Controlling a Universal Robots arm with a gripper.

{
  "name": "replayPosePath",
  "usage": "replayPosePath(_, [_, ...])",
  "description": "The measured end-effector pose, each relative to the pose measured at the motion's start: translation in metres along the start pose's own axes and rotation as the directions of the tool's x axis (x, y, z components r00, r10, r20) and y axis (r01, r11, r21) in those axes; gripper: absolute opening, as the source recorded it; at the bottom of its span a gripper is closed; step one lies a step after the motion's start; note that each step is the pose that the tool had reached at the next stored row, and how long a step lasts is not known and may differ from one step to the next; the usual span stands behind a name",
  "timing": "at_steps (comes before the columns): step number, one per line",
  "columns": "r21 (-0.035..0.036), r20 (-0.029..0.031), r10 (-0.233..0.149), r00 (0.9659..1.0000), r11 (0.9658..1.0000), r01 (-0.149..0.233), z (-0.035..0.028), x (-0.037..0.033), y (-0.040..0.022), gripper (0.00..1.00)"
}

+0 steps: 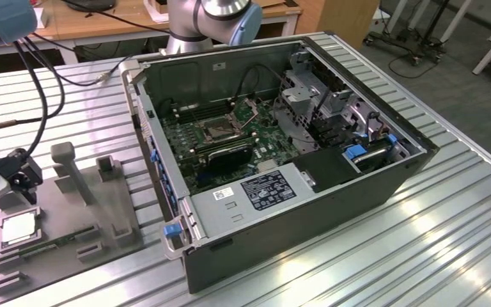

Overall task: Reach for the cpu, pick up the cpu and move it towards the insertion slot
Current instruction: 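Pick up the cpu and move it towards the insertion slot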

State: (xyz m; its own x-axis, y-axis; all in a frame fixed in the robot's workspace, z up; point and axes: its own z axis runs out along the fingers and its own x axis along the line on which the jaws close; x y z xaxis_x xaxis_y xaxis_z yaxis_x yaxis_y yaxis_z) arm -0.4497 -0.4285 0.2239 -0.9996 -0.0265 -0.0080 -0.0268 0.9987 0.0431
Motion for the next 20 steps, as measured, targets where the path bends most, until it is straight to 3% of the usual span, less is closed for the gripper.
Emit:
replayPosePath(12, [0.0003, 0.002, 0.0, 1.0, 1.0, 0.0, 0.0111, 0.0002, -0.0008, 0.91])
replayPosePath(20, [0.0004, 0.0032, 0.0, 1.0, 1.0, 0.0, 0.0224, 0.0004, -0.0077, 0.91])
